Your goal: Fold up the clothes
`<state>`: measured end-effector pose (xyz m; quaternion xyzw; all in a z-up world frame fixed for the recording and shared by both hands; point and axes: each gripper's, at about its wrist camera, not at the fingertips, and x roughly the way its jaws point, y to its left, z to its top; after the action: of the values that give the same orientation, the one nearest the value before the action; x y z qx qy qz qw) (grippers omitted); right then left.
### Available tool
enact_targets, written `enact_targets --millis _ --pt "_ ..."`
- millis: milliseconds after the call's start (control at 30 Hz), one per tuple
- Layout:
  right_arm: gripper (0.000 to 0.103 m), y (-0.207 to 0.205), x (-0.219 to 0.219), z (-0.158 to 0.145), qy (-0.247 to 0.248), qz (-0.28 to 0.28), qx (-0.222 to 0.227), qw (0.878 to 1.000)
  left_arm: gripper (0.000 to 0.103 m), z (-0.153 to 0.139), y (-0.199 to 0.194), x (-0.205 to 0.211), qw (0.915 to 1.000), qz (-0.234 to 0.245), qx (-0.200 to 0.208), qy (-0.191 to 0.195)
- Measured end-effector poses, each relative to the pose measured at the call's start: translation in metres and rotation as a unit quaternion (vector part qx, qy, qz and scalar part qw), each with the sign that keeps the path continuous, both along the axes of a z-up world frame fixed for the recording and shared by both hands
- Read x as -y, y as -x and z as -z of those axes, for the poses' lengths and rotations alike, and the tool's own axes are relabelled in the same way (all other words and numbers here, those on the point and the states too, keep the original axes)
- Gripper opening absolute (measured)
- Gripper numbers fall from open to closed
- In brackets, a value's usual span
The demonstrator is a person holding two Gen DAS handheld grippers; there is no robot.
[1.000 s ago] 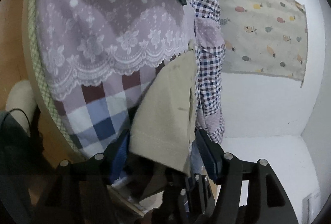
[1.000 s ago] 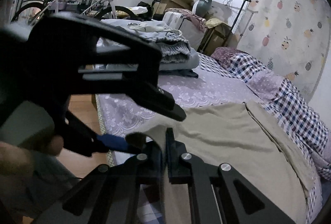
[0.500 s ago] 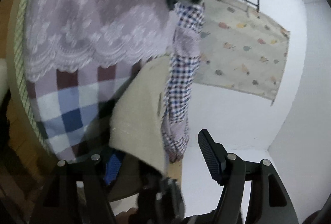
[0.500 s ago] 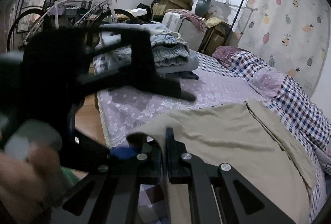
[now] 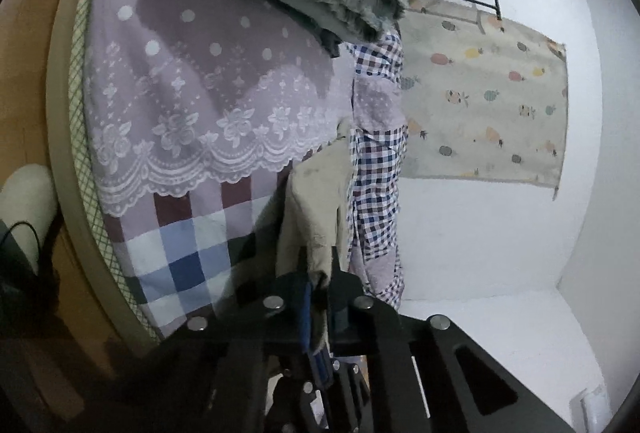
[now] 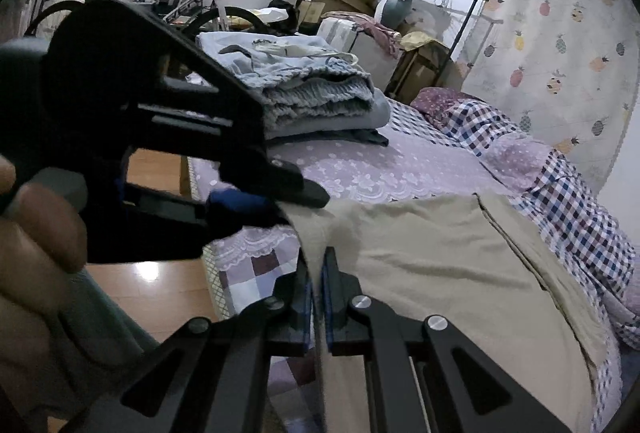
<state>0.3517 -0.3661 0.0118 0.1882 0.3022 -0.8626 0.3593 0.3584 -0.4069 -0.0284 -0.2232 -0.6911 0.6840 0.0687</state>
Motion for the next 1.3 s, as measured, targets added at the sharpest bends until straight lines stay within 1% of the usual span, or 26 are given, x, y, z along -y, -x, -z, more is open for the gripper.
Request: enact_targets --millis 67,100,133,200,233,400,633,767,967,1100,1300 --pt "0.008 -0.001 -0.001 0.004 -0.006 0.008 -0.01 1.0 0.002 -0.009 0.002 0.0 0.9998 0.006 -0.002 0.019" --pt "0.018 -0.002 -0.002 0.006 -0.01 0.014 -0.016 1.0 0.002 -0.012 0.002 0.001 0.9996 0.007 -0.003 0.027" --pt "0.032 -0.003 -0.003 0.007 -0.012 0.018 -0.022 1.0 0.002 -0.015 0.001 0.002 0.9994 0.009 -0.003 0.034" --pt "0.047 -0.007 -0.007 0.011 -0.019 0.024 -0.036 0.999 0.002 -0.023 -0.001 0.006 0.9987 0.009 -0.008 0.049" --pt "0.048 -0.008 -0.009 0.012 -0.023 0.026 -0.043 0.998 0.002 -0.027 -0.003 0.008 0.9983 0.01 -0.013 0.055" --pt "0.049 -0.007 -0.024 0.021 -0.048 0.061 -0.073 0.994 0.001 -0.046 -0.005 0.013 0.9956 0.018 -0.034 0.086" --pt "0.049 -0.009 -0.053 0.026 -0.093 0.108 -0.114 0.983 0.001 -0.05 -0.011 0.022 0.9941 0.021 -0.038 0.1" --pt "0.049 -0.011 -0.085 0.031 -0.131 0.133 -0.131 0.974 0.001 -0.053 -0.013 0.024 0.9937 0.019 -0.043 0.102" --pt "0.048 -0.01 -0.152 0.042 -0.181 0.199 -0.125 0.955 0.0 -0.056 -0.014 0.023 0.9943 0.018 -0.048 0.093" --pt "0.048 -0.012 -0.196 0.049 -0.211 0.241 -0.12 0.94 0.001 -0.059 -0.015 0.021 0.9944 0.016 -0.052 0.091" --pt "0.048 -0.025 -0.256 0.06 -0.254 0.288 -0.122 0.915 0.001 -0.064 -0.016 0.018 0.9946 0.013 -0.057 0.086"
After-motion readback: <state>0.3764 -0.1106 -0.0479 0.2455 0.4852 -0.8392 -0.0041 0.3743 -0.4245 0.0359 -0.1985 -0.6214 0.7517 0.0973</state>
